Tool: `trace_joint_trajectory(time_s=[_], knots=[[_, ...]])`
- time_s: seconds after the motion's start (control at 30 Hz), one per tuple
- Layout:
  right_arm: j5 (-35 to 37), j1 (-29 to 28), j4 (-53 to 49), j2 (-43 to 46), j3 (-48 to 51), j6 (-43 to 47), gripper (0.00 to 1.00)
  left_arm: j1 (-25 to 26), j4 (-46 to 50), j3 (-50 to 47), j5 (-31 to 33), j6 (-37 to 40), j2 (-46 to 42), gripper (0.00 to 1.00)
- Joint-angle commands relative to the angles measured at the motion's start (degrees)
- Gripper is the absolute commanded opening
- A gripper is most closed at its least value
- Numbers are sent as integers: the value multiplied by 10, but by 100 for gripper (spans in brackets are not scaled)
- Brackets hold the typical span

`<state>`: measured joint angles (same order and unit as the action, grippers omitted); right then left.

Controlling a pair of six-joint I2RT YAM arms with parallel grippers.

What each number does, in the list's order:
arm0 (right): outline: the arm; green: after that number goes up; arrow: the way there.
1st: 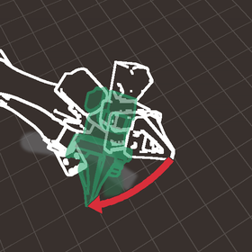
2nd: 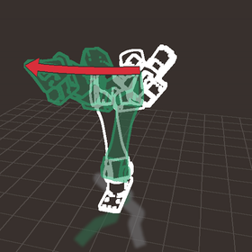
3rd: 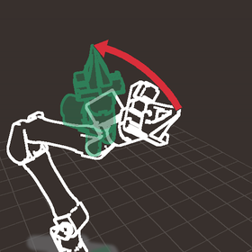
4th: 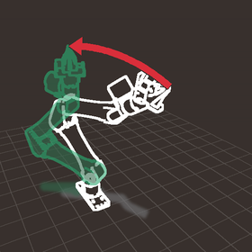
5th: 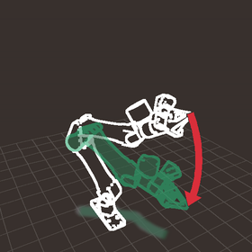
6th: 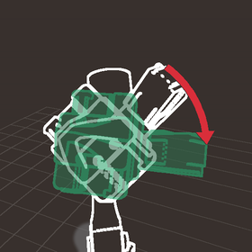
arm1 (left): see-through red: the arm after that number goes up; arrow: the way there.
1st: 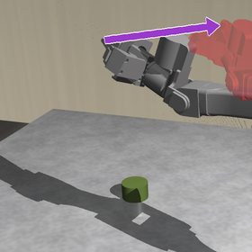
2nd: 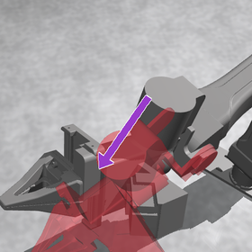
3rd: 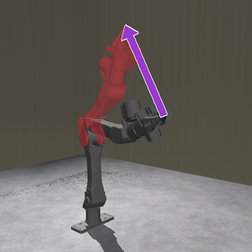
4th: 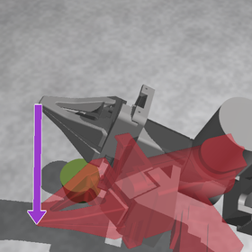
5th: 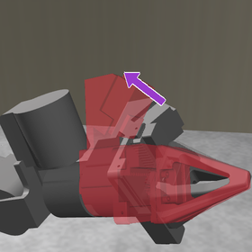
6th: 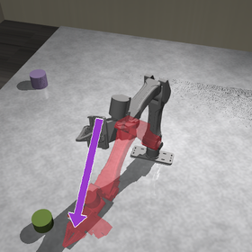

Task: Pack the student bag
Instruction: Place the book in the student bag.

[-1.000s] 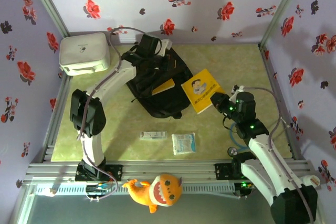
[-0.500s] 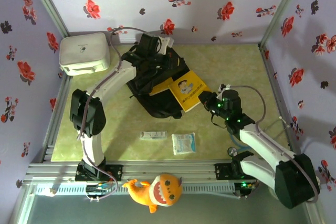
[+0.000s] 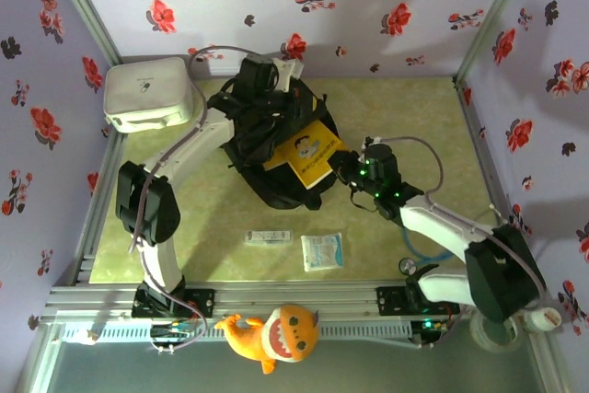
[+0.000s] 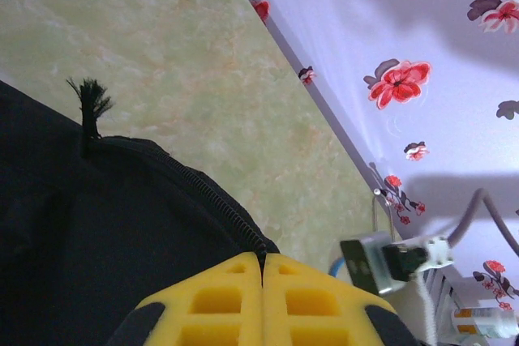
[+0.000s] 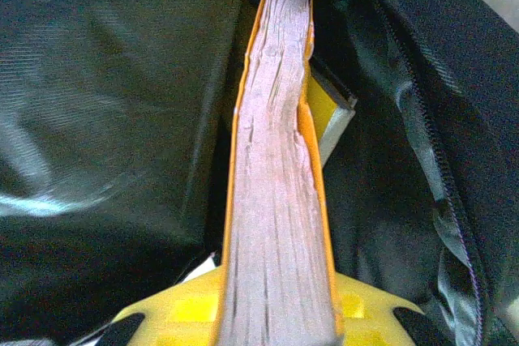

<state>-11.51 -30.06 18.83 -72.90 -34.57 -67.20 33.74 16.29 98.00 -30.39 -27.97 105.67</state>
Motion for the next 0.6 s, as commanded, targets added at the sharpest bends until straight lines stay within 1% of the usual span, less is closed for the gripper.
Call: trace_joint_trajectory(time_s=[0.0,0.3,0.43,0.5,0.57], knots=[[37,-12,50,-37,-41,-14,7,2,-64,-5,-32,-8,-35,0],[98,-36,29,-206,-151,-50,8,-7,-87,-28,-32,-29,-37,0],[131,-42,59,-284,-195,-84,8,-21,-104,-44,-32,-48,-42,0],[136,-45,83,-317,-219,-96,8,-33,-114,-50,-32,-61,-44,0],[129,-49,85,-352,-251,-97,8,-46,-125,-57,-35,-72,-46,0]])
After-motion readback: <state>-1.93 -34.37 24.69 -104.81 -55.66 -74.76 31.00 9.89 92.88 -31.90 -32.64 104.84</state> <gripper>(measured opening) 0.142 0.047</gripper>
